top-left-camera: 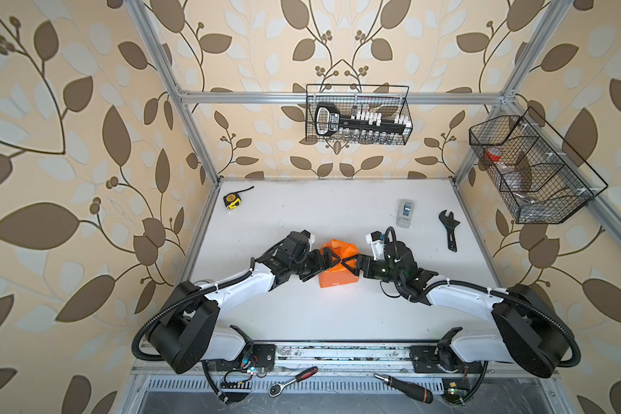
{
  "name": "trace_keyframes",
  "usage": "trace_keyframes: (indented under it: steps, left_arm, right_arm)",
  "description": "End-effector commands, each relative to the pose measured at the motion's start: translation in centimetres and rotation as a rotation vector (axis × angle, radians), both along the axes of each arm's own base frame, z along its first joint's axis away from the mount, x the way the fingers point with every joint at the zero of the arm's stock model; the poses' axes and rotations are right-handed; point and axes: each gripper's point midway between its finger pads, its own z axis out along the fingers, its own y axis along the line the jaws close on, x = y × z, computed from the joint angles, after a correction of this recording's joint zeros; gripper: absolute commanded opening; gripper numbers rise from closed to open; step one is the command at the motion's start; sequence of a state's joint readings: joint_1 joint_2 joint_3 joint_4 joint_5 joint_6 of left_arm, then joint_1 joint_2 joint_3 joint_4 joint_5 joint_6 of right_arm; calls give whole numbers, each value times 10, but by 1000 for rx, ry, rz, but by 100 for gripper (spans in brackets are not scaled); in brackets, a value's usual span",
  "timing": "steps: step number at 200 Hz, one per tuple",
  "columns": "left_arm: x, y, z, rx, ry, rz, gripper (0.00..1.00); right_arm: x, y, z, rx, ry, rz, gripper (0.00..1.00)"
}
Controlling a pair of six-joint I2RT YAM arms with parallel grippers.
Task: Wrap a gift box in wrapping paper
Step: Fold the seventh fold of the wrapping paper on the gift box.
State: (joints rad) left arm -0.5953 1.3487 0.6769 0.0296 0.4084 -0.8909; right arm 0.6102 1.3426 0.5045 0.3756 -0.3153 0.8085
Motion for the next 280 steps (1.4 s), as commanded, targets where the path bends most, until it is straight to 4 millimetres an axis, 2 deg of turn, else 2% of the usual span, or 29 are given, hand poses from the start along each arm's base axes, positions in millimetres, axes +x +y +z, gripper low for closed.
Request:
trace_keyframes:
  steps: [1, 30, 53, 80, 88, 94, 110, 165, 218, 229, 231, 254, 280]
  left_arm:
    - [-9, -1, -12, 52, 27, -25, 99]
    - [-13, 0, -21, 87, 60, -34, 99]
    - [-16, -3, -28, 119, 67, -67, 99]
    - [-18, -7, -31, 126, 74, -80, 99]
    - [-19, -7, -31, 126, 72, -81, 99]
    - [-19, -7, -40, 142, 94, -82, 99]
    - [-19, -8, -40, 143, 92, -82, 99]
    - [-19, -11, -38, 140, 87, -84, 99]
    - [-19, -12, -31, 131, 75, -90, 99]
    - [-18, -14, -27, 129, 73, -98, 99]
    - [-17, -15, -18, 114, 51, -99, 99]
    - [-13, -16, 14, 111, -21, -124, 99]
    - [-3, -7, 64, 113, -118, -131, 99]
  right_arm:
    - [-14, -6, -15, -43, 54, 17, 91]
    - [-18, -7, -9, -36, 48, 23, 91]
    - [-20, -9, 5, -24, 28, 22, 92]
    - [-19, -16, 21, -17, 3, 1, 95]
    - [-18, -20, 23, -19, 0, -13, 96]
    - [-17, -23, 25, -19, -4, -23, 97]
    - [-13, -27, 26, -21, -7, -41, 98]
    - [-6, -24, 4, -55, 32, -44, 98]
    - [-13, -32, -25, -85, 73, -61, 96]
    - [-14, -33, -29, -87, 78, -66, 96]
    - [-15, -33, -30, -88, 80, -65, 96]
    - [-17, -36, -37, -94, 91, -71, 94]
    - [-19, -38, -41, -103, 94, -72, 94]
